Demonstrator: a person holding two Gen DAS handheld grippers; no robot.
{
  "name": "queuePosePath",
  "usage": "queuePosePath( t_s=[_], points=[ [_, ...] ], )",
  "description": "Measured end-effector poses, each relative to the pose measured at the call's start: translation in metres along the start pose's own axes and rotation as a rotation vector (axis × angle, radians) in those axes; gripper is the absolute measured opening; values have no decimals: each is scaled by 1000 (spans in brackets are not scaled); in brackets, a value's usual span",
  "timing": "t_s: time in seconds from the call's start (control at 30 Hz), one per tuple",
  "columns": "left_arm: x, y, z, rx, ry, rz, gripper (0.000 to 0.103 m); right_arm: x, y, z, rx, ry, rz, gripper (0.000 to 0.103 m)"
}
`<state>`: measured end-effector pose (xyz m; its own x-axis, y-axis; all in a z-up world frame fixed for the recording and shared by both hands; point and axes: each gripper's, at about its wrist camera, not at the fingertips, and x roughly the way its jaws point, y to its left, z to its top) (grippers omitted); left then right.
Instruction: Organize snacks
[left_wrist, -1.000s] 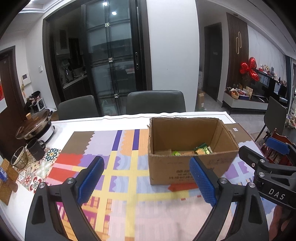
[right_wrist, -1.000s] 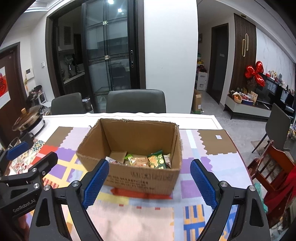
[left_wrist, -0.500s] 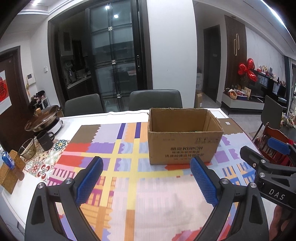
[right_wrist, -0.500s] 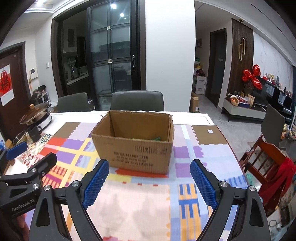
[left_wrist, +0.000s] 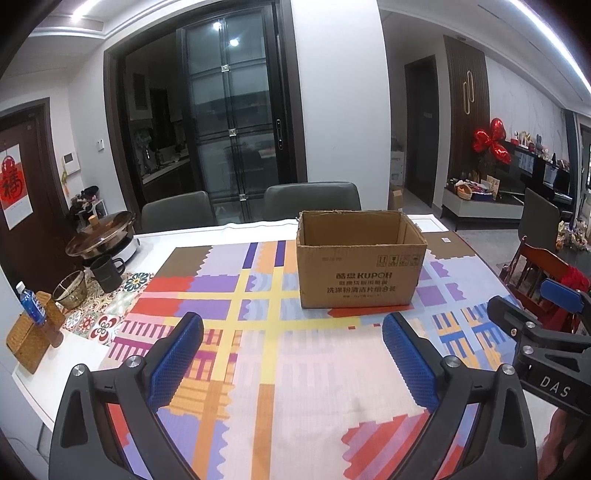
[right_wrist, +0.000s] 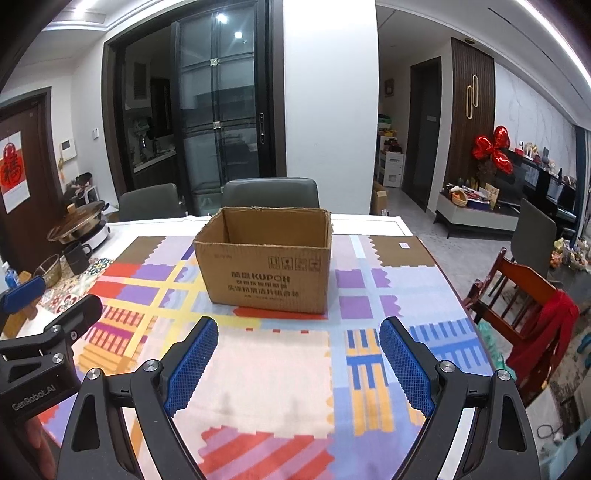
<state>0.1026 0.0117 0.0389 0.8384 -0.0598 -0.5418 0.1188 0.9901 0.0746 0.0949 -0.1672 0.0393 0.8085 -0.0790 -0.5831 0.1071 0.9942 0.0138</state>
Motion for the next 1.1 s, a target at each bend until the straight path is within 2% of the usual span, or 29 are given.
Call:
queuePosePath(
  t_s=[0.5, 1.1],
  points=[
    [-32, -3, -32, -2, 49, -13, 100, -42, -9, -32, 1, 21, -7, 90],
    [-37, -4, -40, 2, 64, -25, 100, -49, -10, -42, 19, 35, 3, 90]
  ],
)
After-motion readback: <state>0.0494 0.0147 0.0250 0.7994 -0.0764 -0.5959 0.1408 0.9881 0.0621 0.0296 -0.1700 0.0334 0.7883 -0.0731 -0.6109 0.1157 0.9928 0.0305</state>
